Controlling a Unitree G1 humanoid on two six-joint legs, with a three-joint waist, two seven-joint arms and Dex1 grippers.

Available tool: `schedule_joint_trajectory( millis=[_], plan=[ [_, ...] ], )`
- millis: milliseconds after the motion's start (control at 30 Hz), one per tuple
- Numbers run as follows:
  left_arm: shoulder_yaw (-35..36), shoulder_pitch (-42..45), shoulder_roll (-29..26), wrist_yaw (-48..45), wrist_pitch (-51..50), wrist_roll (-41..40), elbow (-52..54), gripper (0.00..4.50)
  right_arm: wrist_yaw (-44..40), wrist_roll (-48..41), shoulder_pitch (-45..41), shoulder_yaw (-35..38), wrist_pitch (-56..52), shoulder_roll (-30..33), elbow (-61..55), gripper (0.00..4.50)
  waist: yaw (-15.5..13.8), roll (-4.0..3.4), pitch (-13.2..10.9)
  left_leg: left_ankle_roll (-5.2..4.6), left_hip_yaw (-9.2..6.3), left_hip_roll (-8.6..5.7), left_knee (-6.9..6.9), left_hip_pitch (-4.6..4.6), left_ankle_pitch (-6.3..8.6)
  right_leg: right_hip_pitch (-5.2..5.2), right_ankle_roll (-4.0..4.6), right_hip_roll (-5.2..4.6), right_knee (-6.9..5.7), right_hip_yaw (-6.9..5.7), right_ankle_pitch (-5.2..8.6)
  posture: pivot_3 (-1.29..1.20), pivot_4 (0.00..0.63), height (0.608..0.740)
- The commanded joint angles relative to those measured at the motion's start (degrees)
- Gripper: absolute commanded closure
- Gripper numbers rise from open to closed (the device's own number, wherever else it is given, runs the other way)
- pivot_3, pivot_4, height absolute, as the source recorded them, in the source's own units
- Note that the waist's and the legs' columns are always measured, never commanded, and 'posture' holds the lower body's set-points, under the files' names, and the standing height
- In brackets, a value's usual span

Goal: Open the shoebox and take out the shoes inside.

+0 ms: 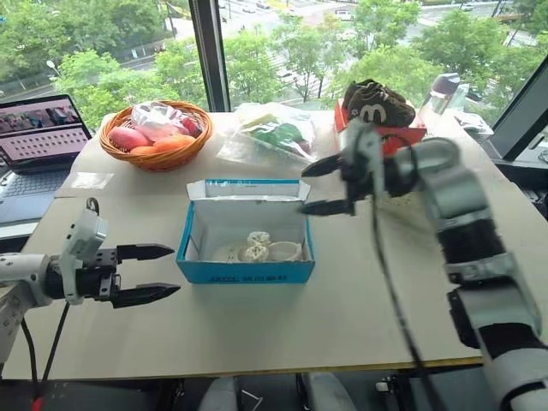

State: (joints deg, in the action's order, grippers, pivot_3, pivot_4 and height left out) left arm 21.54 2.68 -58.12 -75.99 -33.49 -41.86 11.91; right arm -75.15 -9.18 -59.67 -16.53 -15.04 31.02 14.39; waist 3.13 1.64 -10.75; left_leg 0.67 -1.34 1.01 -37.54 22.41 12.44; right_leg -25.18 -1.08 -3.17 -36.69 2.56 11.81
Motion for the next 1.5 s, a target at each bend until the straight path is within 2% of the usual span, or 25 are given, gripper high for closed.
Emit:
schedule_joint_trajectory(
  millis=[33, 367, 733, 1100, 1200, 1500],
  plan=[
    [1.17, -0.12, 0.31, 0.64, 0.13, -0.81, 1.89, 0.00, -2.28, 3.82, -2.41, -2.64, 8.08, -0.46, 2.66, 0.01, -0.43, 0.00, 0.00, 0.00, 0.00, -0.01, -0.06, 0.01, 0.00, 0.02, -0.01, -0.02, 0.01, 0.00, 0.01, 0.00, 0.150, 0.740],
    [3.38, -3.92, 1.48, 2.84, -0.04, -1.50, 4.64, 0.00, -7.29, 9.78, -6.67, -7.34, 23.61, -4.07, 13.63, 0.01, -0.34, 0.01, 0.00, 0.01, 0.01, 0.01, -0.14, 0.03, 0.01, -0.02, 0.01, 0.00, -0.06, 0.01, 0.00, 0.00, 0.150, 0.740],
    [5.81, -6.98, 2.31, 4.97, -0.04, -2.08, 6.69, 0.00, -8.94, 10.55, -6.64, -8.28, 30.52, -10.11, 16.85, 0.01, -0.30, 0.00, 0.00, 0.01, 0.00, 0.01, -0.14, 0.02, 0.01, -0.01, 0.08, -0.01, -0.07, 0.00, -0.04, 0.00, 0.150, 0.740],
    [7.05, -7.89, 1.90, 5.37, -0.51, -2.61, 7.62, 0.00, -8.52, 13.00, -3.87, -10.39, 33.86, -11.80, 17.08, 0.01, -0.32, 0.00, 0.00, 0.01, -0.01, 0.02, -0.13, 0.01, 0.01, -0.01, 0.08, 0.00, -0.08, -0.01, -0.03, 0.00, 0.150, 0.740],
    [7.09, -7.84, 1.78, 5.40, -0.57, -2.60, 7.68, 0.00, -7.86, 13.10, -4.24, -9.98, 33.63, -12.36, 17.91, 0.73, -0.26, 0.00, 0.00, 0.01, -0.01, 0.02, -0.13, 0.01, 0.01, -0.01, 0.08, 0.00, -0.08, -0.01, -0.04, 0.00, 0.150, 0.740],
    [6.69, -7.23, 1.48, 5.63, -0.86, -2.60, 7.69, 0.00, -6.12, 12.59, -5.79, -8.39, 34.57, -13.31, 19.85, 3.81, -0.26, 0.00, 0.00, 0.01, -0.01, 0.02, -0.13, 0.00, 0.01, 0.00, 0.08, 0.00, -0.07, -0.01, -0.03, 0.00, 0.150, 0.740]
  ],
)
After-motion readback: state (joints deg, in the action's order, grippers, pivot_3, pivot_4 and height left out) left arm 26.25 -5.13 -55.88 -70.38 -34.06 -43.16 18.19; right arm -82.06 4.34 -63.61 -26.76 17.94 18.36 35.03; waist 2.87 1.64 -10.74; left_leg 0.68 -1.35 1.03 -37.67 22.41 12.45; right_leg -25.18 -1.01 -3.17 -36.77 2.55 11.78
